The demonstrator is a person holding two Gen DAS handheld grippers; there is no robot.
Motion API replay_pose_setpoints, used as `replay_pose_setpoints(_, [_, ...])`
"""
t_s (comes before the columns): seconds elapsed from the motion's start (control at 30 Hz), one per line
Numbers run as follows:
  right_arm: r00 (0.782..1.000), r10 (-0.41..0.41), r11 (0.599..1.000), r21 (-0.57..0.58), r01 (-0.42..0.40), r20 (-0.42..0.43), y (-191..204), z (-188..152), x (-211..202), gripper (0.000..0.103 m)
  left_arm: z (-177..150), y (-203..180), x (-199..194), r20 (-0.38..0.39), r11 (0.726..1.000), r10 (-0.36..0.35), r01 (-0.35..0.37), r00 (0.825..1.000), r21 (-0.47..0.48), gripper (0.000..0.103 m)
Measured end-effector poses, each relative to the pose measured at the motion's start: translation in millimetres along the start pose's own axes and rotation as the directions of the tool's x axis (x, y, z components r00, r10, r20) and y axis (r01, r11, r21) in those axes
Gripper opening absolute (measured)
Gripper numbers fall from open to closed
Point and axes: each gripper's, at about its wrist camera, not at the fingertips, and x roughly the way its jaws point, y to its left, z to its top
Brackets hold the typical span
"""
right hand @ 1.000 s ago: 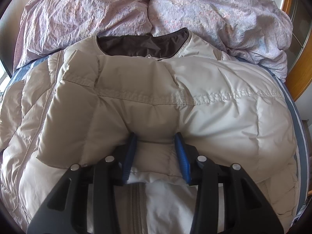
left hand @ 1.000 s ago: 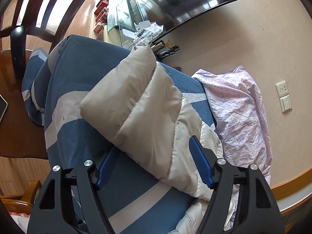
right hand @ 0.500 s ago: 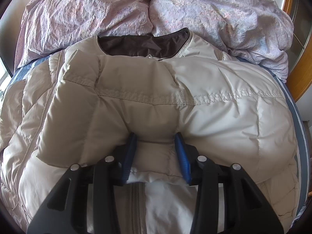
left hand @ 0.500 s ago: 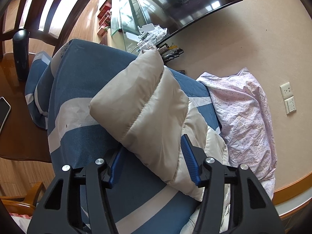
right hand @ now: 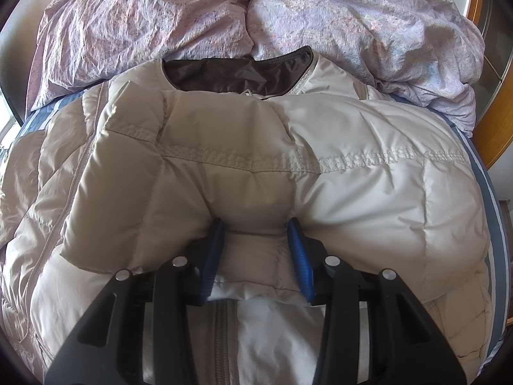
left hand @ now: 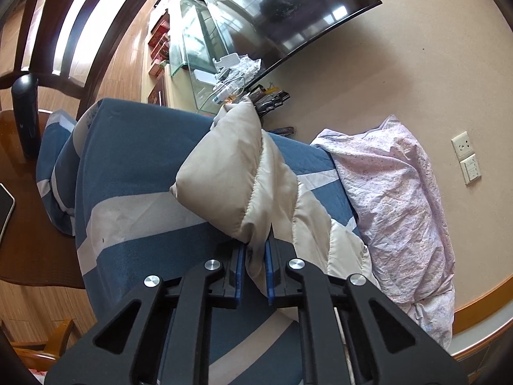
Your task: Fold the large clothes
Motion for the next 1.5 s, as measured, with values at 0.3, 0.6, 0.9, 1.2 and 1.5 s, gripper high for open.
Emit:
replay_pose_setpoints(0.3, [1.0,0.01,1.0,-0.002,-0.01,-0.001,-0.9,-0.2,0.2,0.043,9.1,-69.1,-22.5,0.062,0.977,-0.128,0.116,0.99,0.179,0.008])
replay_pose_setpoints(0.6, [1.0,0.018,1.0,0.001,-0.018,-0.007,-1.4,1.1,0.6,0.043,-26.6,-170.7,-41.9,-0.019,0.848,-0.336,0.312,0.942,0.428,0.008])
replay_pose_setpoints(0.9, [0.999,0.045,0.999,0.003,-0.044,-0.028,-6.6,1.6,3.6,0.043,-104.2,-253.8,-43.8,-0.222,0.661,-0.453,0.492,0.864,0.566,0.008])
replay_pose_setpoints(1.2, [0.99,0.134,0.991,0.031,-0.132,-0.048,-20.7,1.0,-1.2,0.051,-190.1,-291.9,-28.2,-0.433,0.541,-0.42,0.603,0.798,0.587,0.008])
replay_pose_setpoints(1.5, [0.993,0.11,0.984,0.132,-0.116,0.054,-71.5,-8.7,-30.9,0.052,-271.1,-307.8,-9.6,-0.563,0.43,-0.327,0.65,0.759,0.626,0.008])
